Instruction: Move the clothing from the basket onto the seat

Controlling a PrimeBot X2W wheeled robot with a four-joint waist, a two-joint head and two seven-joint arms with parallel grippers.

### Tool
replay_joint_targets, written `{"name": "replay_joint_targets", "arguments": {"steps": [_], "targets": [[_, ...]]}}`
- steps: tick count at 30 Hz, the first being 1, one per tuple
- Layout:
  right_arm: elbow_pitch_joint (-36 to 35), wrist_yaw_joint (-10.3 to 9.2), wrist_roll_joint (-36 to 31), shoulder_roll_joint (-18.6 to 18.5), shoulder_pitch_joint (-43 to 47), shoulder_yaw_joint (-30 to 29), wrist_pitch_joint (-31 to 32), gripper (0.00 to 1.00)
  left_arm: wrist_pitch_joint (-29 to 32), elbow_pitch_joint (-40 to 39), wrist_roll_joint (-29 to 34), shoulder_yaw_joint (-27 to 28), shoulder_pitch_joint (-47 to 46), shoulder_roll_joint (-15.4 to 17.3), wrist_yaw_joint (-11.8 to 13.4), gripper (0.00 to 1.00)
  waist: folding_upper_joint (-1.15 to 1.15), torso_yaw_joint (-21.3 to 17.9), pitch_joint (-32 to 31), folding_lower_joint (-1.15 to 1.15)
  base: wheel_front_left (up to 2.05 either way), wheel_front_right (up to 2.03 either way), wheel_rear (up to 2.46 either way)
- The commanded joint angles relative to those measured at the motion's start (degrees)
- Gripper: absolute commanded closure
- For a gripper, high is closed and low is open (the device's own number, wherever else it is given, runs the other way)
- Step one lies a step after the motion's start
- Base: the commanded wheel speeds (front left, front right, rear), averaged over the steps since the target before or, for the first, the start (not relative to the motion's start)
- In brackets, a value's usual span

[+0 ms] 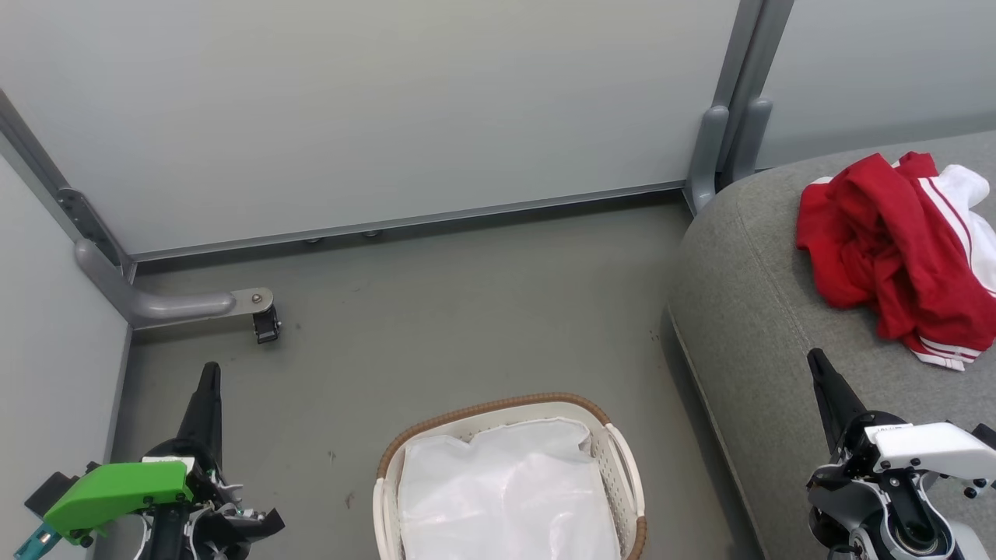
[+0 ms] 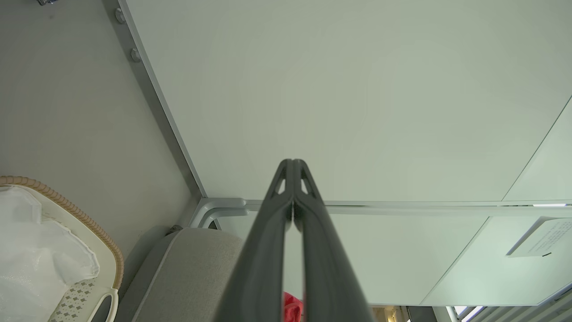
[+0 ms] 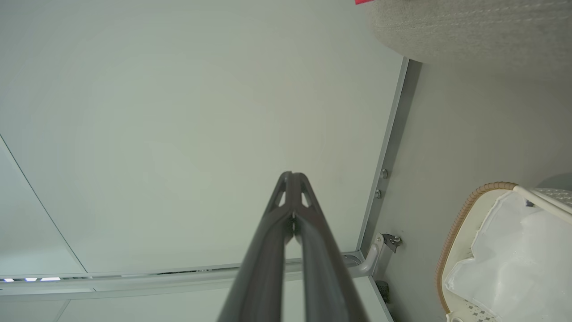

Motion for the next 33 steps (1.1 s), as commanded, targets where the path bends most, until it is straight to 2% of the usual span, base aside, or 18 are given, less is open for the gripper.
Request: {"name": "replay_joint_targets", "arguments": {"steps": [1, 33], "targets": [[-0.2, 0.0, 0.2, -0.3, 0.6, -0.1, 0.2, 1.0, 0.2, -0.1, -0.2, 0.1, -0.7, 0.4, -0.4, 1.0, 0.0, 0.0, 0.0, 0.0, 0.0, 0.0, 0.0], [-0.2, 0.0, 0.2, -0.3, 0.6, -0.1, 0.2, 1.0, 0.2, -0.1, -0.2, 0.1, -0.7, 0.4, -0.4, 1.0, 0.0, 0.0, 0.0, 0.0, 0.0, 0.0, 0.0]]}}
